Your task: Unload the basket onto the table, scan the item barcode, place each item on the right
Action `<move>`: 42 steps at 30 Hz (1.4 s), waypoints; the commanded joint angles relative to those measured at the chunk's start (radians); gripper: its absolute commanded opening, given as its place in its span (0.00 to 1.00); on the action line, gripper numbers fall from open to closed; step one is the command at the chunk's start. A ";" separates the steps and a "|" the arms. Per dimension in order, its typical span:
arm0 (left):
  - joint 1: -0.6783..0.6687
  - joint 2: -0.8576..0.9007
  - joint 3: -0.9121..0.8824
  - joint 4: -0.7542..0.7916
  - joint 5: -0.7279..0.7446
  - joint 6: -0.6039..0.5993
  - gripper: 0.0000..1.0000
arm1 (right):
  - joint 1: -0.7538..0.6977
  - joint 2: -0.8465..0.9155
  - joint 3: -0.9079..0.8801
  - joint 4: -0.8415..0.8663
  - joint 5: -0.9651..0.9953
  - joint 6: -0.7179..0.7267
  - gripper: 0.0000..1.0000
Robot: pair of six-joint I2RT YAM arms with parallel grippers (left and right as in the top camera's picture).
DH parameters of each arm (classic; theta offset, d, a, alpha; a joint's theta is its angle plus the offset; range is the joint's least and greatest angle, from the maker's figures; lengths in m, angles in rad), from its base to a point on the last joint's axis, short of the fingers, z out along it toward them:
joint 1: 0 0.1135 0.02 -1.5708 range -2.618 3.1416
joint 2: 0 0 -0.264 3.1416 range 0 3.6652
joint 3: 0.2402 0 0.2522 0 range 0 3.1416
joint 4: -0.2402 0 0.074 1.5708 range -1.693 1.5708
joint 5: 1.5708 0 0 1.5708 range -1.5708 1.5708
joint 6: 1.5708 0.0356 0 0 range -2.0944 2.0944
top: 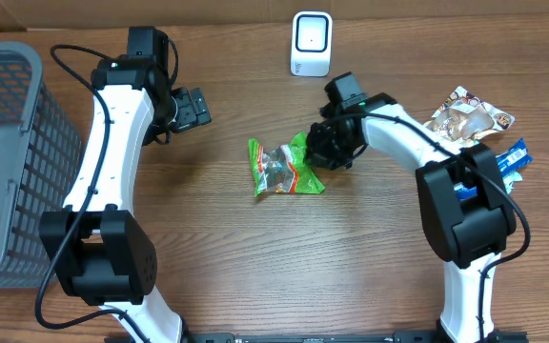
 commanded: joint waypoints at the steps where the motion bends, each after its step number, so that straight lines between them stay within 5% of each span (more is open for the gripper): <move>1: 0.002 0.008 0.016 0.002 -0.013 -0.014 1.00 | -0.031 0.011 0.002 -0.001 -0.032 -0.073 0.24; 8: 0.002 0.008 0.016 0.002 -0.013 -0.014 1.00 | -0.066 0.011 0.003 0.050 -0.230 -0.258 0.72; 16: 0.002 0.008 0.016 0.002 -0.013 -0.014 1.00 | 0.002 0.013 -0.030 0.126 -0.136 -0.222 0.78; 21: 0.002 0.008 0.016 0.002 -0.013 -0.014 1.00 | 0.081 0.013 -0.093 0.192 -0.042 -0.042 0.78; 25: 0.002 0.008 0.016 0.002 -0.013 -0.014 1.00 | 0.142 0.014 -0.140 0.214 0.133 0.118 0.65; 30: 0.002 0.008 0.016 0.002 -0.013 -0.014 1.00 | 0.172 0.014 -0.156 0.227 0.220 0.192 0.06; 36: 0.002 0.008 0.016 0.002 -0.013 -0.014 1.00 | 0.157 0.011 -0.148 0.234 0.184 0.186 0.04; 42: 0.002 0.008 0.016 0.002 -0.013 -0.014 1.00 | 0.083 -0.044 -0.126 0.232 0.061 0.016 0.04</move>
